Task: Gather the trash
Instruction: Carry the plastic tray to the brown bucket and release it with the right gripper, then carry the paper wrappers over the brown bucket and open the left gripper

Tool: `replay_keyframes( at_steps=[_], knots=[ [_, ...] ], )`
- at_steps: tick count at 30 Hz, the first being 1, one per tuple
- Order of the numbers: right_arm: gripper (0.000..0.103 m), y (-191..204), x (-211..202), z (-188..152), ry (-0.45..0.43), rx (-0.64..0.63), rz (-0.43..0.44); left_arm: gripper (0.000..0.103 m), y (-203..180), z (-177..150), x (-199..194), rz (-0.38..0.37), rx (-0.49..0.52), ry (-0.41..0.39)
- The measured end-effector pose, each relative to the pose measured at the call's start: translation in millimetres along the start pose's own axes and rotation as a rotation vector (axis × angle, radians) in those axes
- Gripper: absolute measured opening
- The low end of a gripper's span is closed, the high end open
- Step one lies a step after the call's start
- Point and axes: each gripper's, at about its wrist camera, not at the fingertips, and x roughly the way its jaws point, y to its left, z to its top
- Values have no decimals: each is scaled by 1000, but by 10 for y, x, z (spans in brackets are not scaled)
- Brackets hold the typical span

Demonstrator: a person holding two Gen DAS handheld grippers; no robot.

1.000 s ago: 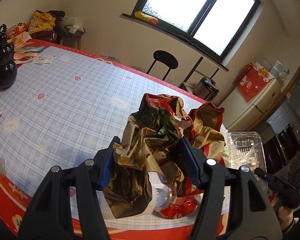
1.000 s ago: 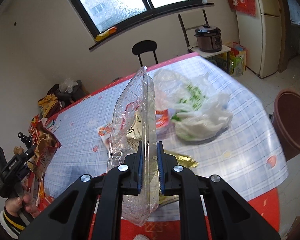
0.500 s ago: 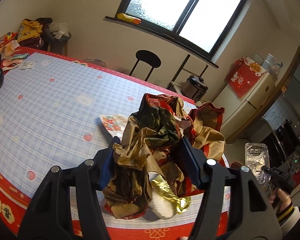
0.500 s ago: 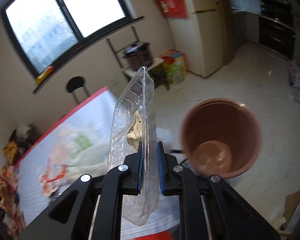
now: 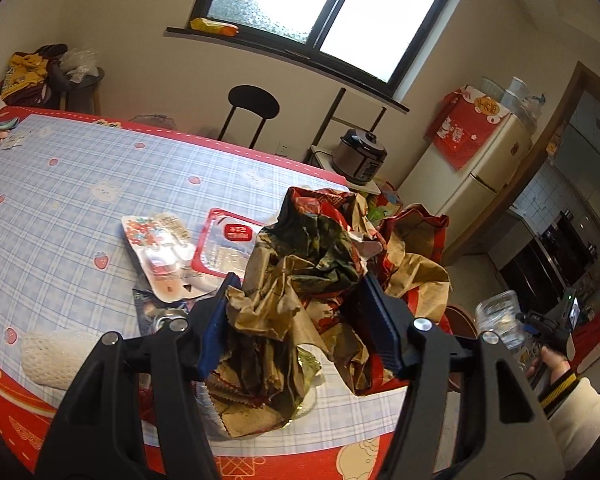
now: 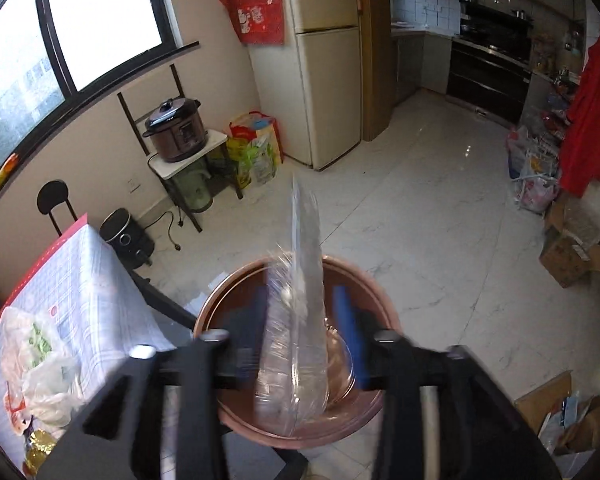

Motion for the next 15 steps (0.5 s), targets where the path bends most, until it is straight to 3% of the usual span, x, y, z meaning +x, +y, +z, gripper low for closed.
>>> replay_keyframes(
  at_steps=[4, 6, 7, 15],
  knots=[
    [74, -62, -107, 61, -40, -20, -7, 62, -115, 12, 35, -12, 29, 8],
    [94, -80, -198, 60, -59, -34, -11, 62, -172, 26, 52, -21, 43, 12],
    [97, -83, -266, 45, -70, -44, -6, 62, -213, 41, 66, -28, 55, 14],
    [98, -53, -880, -17, -146, -109, -15, 63, -752, 179, 239, -115, 166, 31]
  ],
)
